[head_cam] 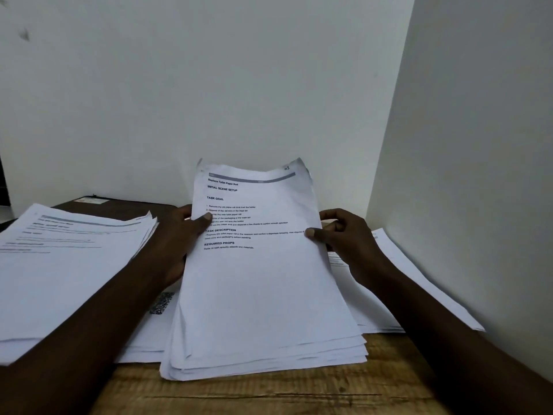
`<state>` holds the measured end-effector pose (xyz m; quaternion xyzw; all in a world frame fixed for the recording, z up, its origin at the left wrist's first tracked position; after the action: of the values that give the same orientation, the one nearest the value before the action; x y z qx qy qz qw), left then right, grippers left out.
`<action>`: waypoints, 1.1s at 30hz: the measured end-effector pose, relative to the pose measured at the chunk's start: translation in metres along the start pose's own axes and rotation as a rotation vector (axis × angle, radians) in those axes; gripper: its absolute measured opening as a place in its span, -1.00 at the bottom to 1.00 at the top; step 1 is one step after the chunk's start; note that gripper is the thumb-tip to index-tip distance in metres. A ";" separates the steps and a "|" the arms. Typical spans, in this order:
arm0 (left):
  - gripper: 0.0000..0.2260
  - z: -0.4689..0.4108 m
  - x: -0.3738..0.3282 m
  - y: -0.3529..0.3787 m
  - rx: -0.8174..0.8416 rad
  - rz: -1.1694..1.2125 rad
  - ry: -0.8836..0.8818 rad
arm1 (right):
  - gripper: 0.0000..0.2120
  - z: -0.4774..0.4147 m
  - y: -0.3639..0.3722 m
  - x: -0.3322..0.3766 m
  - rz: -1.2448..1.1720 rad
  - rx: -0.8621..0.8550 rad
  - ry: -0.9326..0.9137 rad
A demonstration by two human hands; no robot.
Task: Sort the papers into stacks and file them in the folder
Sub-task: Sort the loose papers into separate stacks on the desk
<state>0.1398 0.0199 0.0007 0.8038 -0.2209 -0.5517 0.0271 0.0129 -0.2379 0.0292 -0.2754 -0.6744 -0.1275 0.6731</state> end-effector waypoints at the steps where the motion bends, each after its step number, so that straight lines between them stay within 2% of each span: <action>1: -0.69 0.000 -0.001 -0.002 -0.017 -0.011 0.009 | -0.77 0.001 0.004 -0.001 -0.062 0.082 0.028; 3: -0.68 0.000 -0.001 -0.005 -0.041 -0.018 0.021 | -0.84 0.008 0.013 -0.002 -0.119 0.262 0.104; 5: -0.69 0.000 0.001 -0.004 -0.043 -0.013 0.009 | -0.83 0.013 0.016 -0.004 -0.111 0.331 0.143; 9: -0.70 0.001 0.001 -0.001 -0.005 -0.003 0.007 | -0.92 0.011 0.005 -0.001 -0.177 0.243 0.119; 14: -0.70 -0.001 0.000 -0.009 -0.048 -0.061 0.025 | -0.71 0.009 -0.003 0.000 -0.234 0.166 0.081; 18: -0.71 -0.003 0.001 -0.011 -0.068 -0.089 0.033 | -0.68 0.009 -0.002 -0.004 -0.287 0.162 0.110; 21: -0.69 -0.004 0.003 -0.013 -0.064 -0.071 0.024 | -0.79 0.008 -0.014 -0.001 -0.165 -0.013 0.008; 23: -0.68 -0.004 0.003 -0.013 -0.057 -0.052 0.017 | -0.74 0.009 -0.021 0.006 -0.066 -0.108 -0.111; 26: -0.68 -0.006 0.004 -0.012 -0.042 -0.023 0.015 | -0.89 0.011 -0.010 0.007 -0.042 -0.031 -0.113; 30: -0.68 -0.006 0.004 -0.010 -0.027 -0.011 0.024 | -0.84 0.012 0.008 -0.002 -0.116 0.182 0.039; 33: -0.68 -0.004 0.003 -0.006 -0.002 -0.011 0.022 | -0.81 0.013 0.005 -0.004 -0.122 0.168 0.064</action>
<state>0.1459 0.0238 -0.0019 0.8110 -0.2157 -0.5431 0.0276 0.0041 -0.2274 0.0235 -0.1722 -0.6765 -0.1200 0.7059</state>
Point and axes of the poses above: each hand's wrist, its own z-axis away from the middle knuckle, its own y-axis out of the palm, x = y × z, the point moved 8 cm from there along -z, towards the middle knuckle, and after that the axes turned 15 degrees about y, right-handed, at the moved point
